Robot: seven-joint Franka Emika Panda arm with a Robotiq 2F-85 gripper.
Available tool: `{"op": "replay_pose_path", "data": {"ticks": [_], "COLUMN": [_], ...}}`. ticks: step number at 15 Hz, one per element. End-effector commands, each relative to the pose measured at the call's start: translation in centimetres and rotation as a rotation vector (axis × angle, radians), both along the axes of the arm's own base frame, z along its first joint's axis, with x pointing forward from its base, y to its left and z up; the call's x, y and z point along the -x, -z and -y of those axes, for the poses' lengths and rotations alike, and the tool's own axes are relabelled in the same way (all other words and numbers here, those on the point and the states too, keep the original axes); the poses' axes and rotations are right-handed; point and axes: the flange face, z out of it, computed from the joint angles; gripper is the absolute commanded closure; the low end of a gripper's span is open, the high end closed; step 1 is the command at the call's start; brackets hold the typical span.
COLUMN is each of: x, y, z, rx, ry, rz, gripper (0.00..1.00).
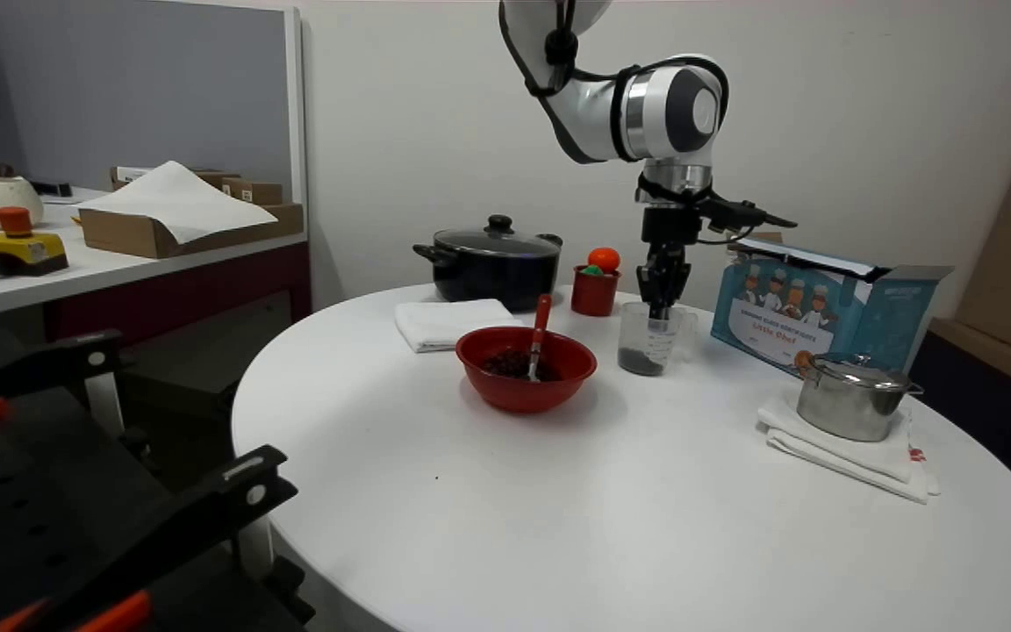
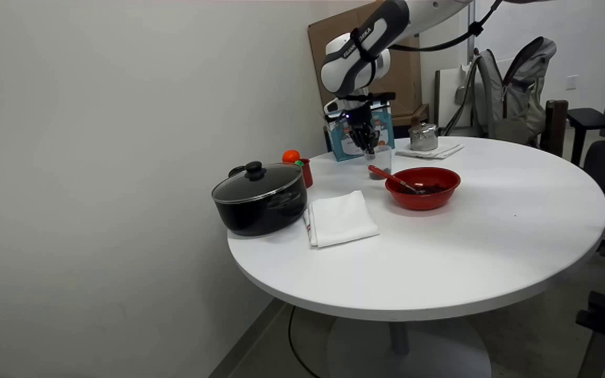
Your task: Move the colourless the container from the right to the left
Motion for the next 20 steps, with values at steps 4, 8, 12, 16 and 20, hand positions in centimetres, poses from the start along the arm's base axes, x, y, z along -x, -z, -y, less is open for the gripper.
{"op": "replay_pose_path", "data": {"ticks": [4,8,12,16,20], "x": [-0.3,-0.7,-1.4,-1.4,-0.5], "y": [-2.6,-5.4,-9.9,-15.3,-20.4], "z": [-0.3,-0.5,-1.0,-2.0,-2.5], "rx": [0.011,0.045,0.073,0.109,0.139], "ry": [0.046,0.166,0.394,0.613,0.837], "rz": [-0.004,0.017,0.101,0.152,0.152], "gripper": [0.26,0.00,0.00,0.00,0.00]}}
